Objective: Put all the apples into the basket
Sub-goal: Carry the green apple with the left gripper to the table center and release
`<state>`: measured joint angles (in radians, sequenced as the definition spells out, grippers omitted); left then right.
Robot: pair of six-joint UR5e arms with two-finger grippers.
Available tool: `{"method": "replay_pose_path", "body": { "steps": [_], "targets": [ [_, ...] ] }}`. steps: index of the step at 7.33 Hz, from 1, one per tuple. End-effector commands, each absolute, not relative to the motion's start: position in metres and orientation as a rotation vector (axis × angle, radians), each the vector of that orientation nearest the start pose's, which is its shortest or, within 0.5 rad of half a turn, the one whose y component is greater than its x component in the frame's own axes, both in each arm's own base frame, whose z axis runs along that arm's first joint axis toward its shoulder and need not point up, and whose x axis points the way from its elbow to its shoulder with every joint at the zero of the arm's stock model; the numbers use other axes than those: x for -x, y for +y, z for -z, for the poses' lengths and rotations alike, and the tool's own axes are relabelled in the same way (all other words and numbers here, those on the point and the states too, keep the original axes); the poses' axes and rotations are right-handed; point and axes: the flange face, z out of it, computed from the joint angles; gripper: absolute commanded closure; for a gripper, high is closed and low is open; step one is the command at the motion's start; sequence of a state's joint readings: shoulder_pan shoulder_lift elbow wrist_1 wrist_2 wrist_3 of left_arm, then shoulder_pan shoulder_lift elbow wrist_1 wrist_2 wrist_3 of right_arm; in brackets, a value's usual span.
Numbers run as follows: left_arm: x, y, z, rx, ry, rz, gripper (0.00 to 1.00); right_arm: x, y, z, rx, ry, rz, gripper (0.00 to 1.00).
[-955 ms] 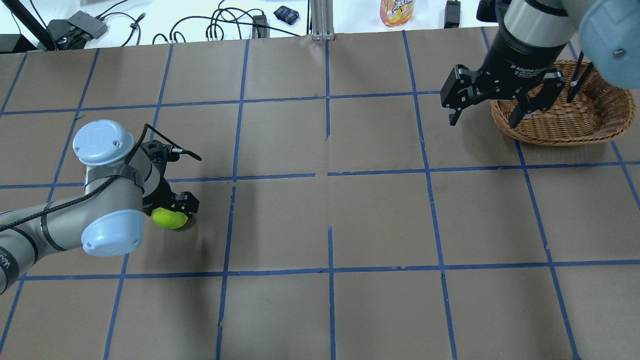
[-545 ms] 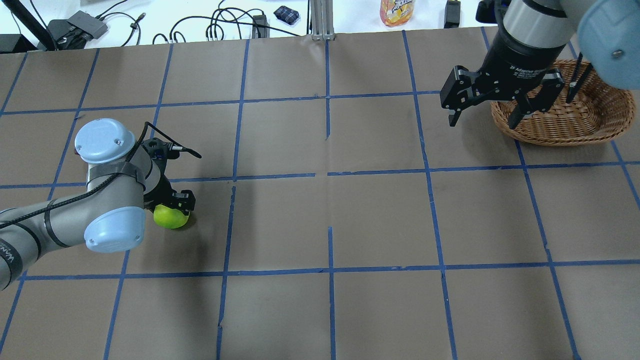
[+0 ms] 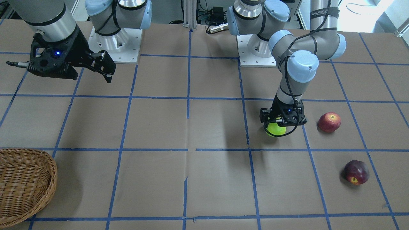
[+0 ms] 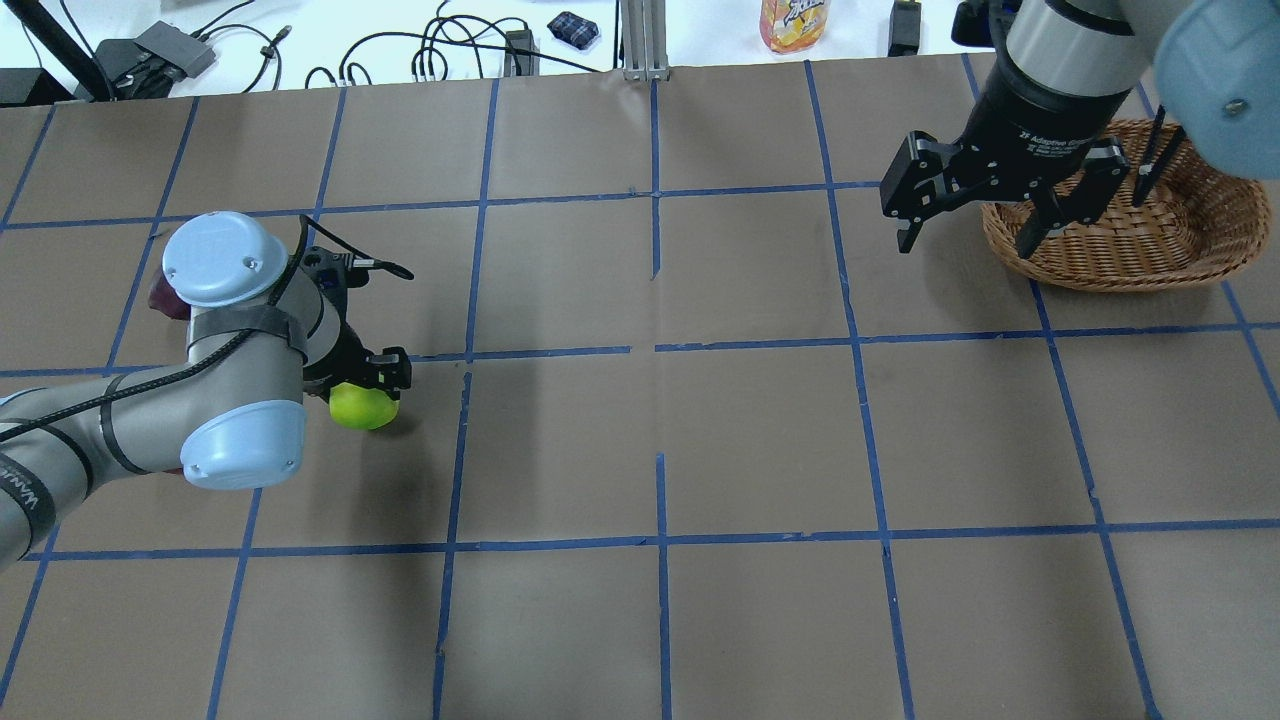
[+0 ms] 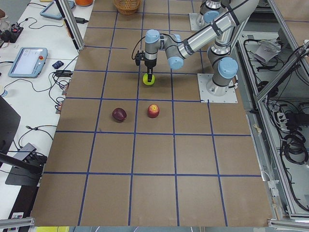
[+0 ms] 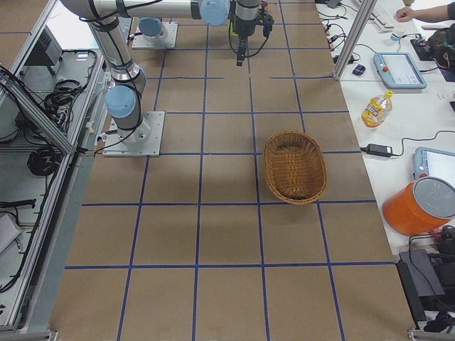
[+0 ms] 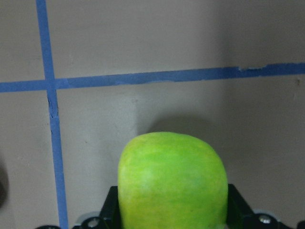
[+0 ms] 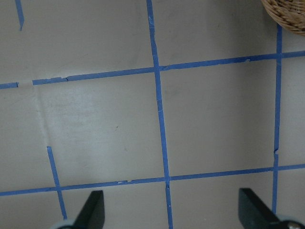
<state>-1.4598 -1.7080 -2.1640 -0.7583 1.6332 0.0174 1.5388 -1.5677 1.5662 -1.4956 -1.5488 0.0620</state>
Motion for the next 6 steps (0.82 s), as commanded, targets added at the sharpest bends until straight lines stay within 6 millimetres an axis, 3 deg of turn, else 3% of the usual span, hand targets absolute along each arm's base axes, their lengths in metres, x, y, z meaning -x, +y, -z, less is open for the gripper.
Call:
{"method": "replay_pose_path", "body": {
  "steps": [1, 4, 6],
  "targets": [
    [0.161, -0.476, -0.247, 0.426, 3.139, 0.186, 0.73, -0.120, -0.490, -0.481, -0.147, 3.116, -0.115, 0.00],
    [0.266, -0.508, -0.248, 0.691, 3.254, 0.154, 0.73, -0.120, -0.489, -0.481, -0.145, 3.117, -0.115, 0.00],
    [0.320, -0.543, -0.240, 0.870, 3.237, 0.147, 0.73, -0.121, -0.488, -0.477, -0.147, 3.114, -0.130, 0.00]
  ]
}}
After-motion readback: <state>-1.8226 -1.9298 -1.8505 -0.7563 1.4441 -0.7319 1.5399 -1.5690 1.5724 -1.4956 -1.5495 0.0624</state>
